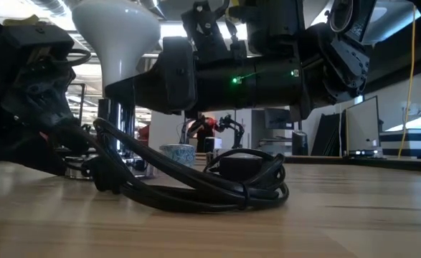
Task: Screw lightbulb
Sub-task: Insert the lightbulb into the lamp
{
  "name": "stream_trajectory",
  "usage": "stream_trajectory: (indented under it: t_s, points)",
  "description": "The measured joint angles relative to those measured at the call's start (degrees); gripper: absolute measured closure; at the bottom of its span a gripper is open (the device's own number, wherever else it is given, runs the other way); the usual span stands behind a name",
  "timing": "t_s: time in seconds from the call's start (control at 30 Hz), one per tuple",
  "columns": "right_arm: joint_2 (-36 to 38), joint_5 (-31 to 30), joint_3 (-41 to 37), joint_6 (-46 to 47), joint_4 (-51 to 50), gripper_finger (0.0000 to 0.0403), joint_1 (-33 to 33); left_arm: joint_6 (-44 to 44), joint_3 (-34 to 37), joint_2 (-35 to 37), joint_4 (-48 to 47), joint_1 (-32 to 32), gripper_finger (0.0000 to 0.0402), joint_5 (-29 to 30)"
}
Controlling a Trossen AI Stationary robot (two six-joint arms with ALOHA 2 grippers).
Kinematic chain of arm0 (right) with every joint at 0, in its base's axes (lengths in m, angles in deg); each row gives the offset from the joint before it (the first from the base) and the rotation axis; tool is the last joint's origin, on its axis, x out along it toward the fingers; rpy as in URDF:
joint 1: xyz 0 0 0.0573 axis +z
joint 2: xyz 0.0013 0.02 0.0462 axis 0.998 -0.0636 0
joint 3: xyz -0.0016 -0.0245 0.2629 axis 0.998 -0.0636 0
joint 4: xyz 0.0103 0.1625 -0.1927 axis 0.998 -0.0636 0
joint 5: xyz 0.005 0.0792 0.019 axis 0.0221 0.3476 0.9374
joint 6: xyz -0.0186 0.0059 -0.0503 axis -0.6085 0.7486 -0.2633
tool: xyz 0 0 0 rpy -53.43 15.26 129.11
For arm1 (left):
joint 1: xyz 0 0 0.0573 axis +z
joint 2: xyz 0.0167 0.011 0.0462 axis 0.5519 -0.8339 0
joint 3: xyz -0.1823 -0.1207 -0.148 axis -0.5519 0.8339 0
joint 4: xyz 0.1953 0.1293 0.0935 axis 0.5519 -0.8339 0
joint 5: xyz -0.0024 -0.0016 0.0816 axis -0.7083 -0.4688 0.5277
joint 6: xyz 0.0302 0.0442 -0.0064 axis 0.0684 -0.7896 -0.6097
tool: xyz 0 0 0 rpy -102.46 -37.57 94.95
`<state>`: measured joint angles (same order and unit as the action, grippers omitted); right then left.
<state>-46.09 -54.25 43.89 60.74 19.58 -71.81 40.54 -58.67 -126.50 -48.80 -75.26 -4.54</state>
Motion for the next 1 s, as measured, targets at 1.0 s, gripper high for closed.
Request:
stream_trajectory:
  t_s: [1.0]
  points:
    - [0.22,-0.11,0.07,0.05,-1.72,0.0237,0.04,3.38,-0.04,0.04,-10.99,2.10,0.0180,8.27]
